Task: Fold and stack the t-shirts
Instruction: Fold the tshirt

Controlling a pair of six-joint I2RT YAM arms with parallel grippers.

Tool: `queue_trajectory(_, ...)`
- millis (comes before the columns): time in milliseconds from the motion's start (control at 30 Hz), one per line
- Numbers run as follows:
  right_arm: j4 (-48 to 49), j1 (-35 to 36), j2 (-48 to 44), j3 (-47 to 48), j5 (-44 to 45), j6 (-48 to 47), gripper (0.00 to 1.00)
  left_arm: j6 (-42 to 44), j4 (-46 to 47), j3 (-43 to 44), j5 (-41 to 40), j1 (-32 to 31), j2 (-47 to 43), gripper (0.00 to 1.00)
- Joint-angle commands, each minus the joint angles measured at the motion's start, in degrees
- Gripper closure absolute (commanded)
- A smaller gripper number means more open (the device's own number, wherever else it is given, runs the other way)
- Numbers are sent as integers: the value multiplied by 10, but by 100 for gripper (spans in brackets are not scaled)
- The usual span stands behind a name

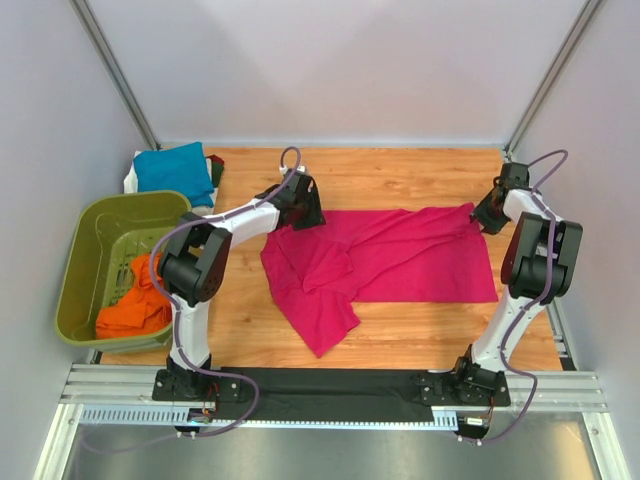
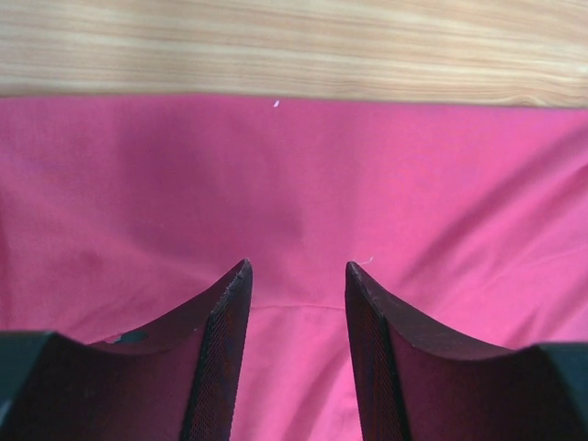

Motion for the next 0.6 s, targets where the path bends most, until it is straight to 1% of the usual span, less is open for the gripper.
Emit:
queue_trajectory(0, 17, -1, 8, 26, 20, -15, 58, -13, 3, 9, 4, 2, 6, 48)
queue_trajectory(133, 5, -1, 11, 23, 31, -18, 59, -18, 1, 1, 0, 2, 10, 47)
queue_trajectory(400, -3, 0, -10, 0, 47, -20, 59, -21, 1, -1, 1, 2, 16, 46)
queue_trajectory(500, -7, 0, -5, 6, 41, -19, 60, -21, 0, -2, -1, 2, 17, 46)
queue_trajectory(567, -7, 0, 1, 7, 34, -16, 63, -22, 0, -3, -2, 2, 17, 46)
